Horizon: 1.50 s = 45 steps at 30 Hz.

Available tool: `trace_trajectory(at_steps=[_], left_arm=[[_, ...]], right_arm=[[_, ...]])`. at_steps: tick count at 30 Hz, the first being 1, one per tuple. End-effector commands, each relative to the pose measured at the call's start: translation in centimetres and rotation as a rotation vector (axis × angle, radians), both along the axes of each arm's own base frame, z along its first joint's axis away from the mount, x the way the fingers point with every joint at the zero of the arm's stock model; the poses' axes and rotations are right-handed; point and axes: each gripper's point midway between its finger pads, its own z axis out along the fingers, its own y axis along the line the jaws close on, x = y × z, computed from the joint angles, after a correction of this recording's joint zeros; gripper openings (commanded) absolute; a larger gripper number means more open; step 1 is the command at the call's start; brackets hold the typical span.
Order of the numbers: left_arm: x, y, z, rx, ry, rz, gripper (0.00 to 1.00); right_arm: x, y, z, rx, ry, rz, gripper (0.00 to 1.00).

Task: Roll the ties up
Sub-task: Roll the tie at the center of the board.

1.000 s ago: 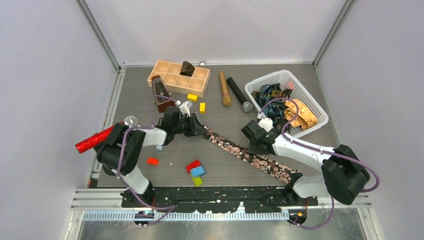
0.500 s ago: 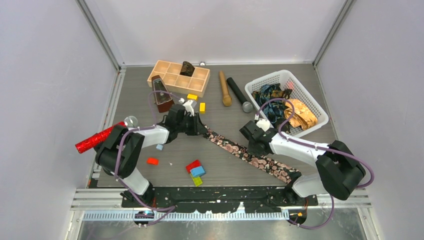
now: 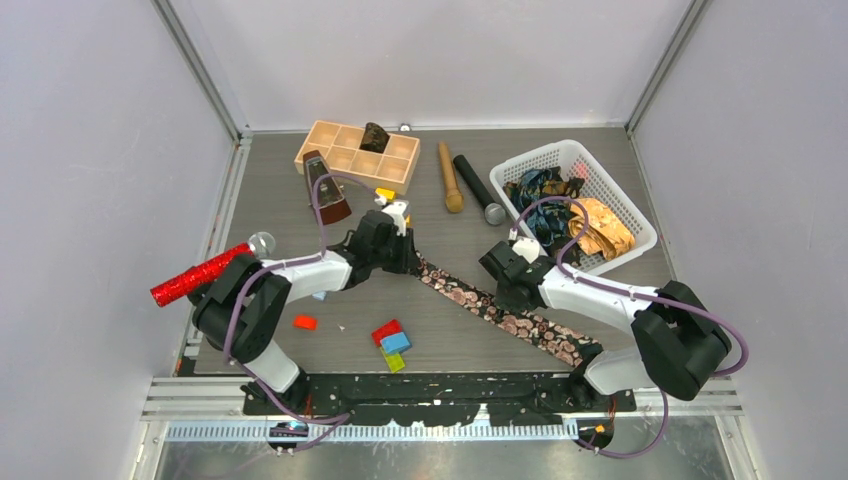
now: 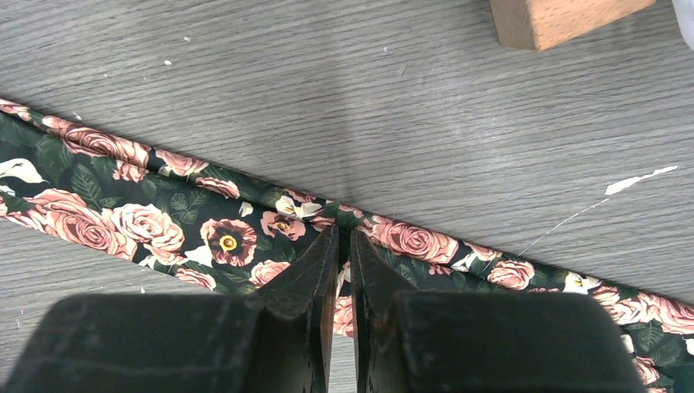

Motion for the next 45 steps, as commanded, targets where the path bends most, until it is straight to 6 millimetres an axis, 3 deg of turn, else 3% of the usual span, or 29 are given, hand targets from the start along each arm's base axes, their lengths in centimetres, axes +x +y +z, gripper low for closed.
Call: trace_trajectory(at_steps=[1,28,41,45], left_arm=[[1.1,0.4,1.8,0.097,-0.1,0.024,0.09],[0.2,-0.8,1.6,0.68,-0.375,-0.024,0.0],[-1.0,-2.7,0.8,0.872,-0.48,-0.059,0.0],[-1.4,-3.1,0.6,0.886,-0.486,-0.067,0.06]], right_arm=[[-0.4,0.1,-0.3,0.009,0.011,0.012,0.17],[-0.8,0.2,-0.8,0.018,0.025,0.012,0.17],[-0.8,0.3,0.0,0.038,0.006,0.009,0.2],[-0.8,0.4,0.1,0.047,0.003,0.012,0.22]])
